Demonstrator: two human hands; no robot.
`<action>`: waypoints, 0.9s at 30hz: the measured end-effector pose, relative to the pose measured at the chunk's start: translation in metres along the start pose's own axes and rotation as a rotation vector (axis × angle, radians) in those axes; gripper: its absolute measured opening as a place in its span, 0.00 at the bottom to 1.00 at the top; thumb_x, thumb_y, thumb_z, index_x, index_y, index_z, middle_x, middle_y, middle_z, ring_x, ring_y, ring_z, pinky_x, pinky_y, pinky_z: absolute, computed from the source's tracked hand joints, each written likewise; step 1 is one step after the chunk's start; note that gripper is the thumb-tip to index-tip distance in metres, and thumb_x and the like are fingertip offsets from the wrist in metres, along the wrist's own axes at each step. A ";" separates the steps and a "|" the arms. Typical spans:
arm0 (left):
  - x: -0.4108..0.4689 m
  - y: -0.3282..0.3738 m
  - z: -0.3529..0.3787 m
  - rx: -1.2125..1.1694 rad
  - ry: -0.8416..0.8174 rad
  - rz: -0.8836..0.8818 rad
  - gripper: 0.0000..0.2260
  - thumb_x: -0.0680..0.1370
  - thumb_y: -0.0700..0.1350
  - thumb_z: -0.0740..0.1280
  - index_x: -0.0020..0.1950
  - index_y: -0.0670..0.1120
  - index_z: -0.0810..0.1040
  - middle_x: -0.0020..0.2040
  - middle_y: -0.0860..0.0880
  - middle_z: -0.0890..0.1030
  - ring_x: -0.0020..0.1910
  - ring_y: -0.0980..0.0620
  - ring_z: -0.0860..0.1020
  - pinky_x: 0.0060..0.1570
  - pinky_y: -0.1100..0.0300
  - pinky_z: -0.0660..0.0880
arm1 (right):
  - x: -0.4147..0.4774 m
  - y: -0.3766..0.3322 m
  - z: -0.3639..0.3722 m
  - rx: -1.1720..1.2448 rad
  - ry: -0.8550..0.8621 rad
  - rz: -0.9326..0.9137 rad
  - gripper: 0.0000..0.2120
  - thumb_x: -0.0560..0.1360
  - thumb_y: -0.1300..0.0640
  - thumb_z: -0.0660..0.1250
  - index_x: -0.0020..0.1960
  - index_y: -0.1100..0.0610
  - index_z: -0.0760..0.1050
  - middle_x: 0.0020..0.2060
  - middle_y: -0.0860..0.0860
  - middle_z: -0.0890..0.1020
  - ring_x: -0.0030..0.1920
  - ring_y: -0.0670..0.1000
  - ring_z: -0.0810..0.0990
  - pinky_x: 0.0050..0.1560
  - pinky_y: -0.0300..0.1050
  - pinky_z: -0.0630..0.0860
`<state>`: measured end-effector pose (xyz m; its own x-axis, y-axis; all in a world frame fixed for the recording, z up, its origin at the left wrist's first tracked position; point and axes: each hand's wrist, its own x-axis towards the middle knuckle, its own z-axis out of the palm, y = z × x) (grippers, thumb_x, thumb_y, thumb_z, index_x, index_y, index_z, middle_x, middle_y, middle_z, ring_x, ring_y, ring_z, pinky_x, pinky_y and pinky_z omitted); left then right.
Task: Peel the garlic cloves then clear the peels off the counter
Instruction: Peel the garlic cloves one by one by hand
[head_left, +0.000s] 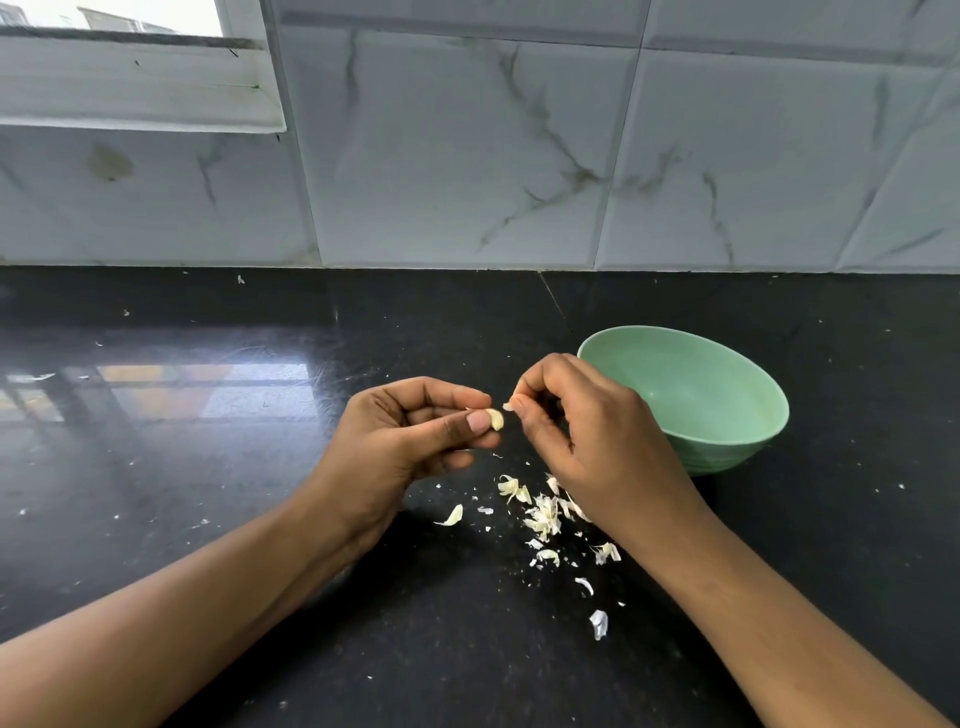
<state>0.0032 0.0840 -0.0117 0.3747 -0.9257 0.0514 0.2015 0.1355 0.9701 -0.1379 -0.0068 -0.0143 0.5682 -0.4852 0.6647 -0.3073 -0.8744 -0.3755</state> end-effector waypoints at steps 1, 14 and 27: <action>0.001 0.000 0.000 0.001 0.009 -0.004 0.04 0.62 0.39 0.73 0.36 0.46 0.83 0.37 0.45 0.85 0.34 0.55 0.83 0.31 0.68 0.77 | 0.000 0.001 -0.001 -0.004 -0.004 -0.001 0.05 0.75 0.54 0.63 0.44 0.55 0.74 0.37 0.42 0.74 0.37 0.44 0.70 0.35 0.35 0.65; 0.003 -0.003 -0.003 0.012 0.040 -0.034 0.07 0.64 0.40 0.72 0.41 0.43 0.81 0.38 0.45 0.85 0.35 0.55 0.83 0.29 0.68 0.76 | -0.003 -0.001 -0.009 0.068 -0.064 -0.010 0.08 0.76 0.57 0.59 0.49 0.53 0.77 0.35 0.43 0.79 0.34 0.44 0.80 0.35 0.50 0.77; 0.002 -0.003 -0.002 0.010 -0.001 -0.074 0.06 0.65 0.44 0.71 0.39 0.45 0.82 0.39 0.44 0.85 0.34 0.55 0.83 0.30 0.68 0.76 | -0.002 -0.002 -0.009 0.243 -0.024 -0.045 0.07 0.70 0.57 0.71 0.47 0.56 0.83 0.37 0.46 0.83 0.38 0.43 0.81 0.38 0.39 0.77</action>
<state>0.0052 0.0827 -0.0152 0.3583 -0.9334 -0.0206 0.2192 0.0627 0.9737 -0.1453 -0.0044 -0.0094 0.5964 -0.4427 0.6696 -0.0899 -0.8658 -0.4923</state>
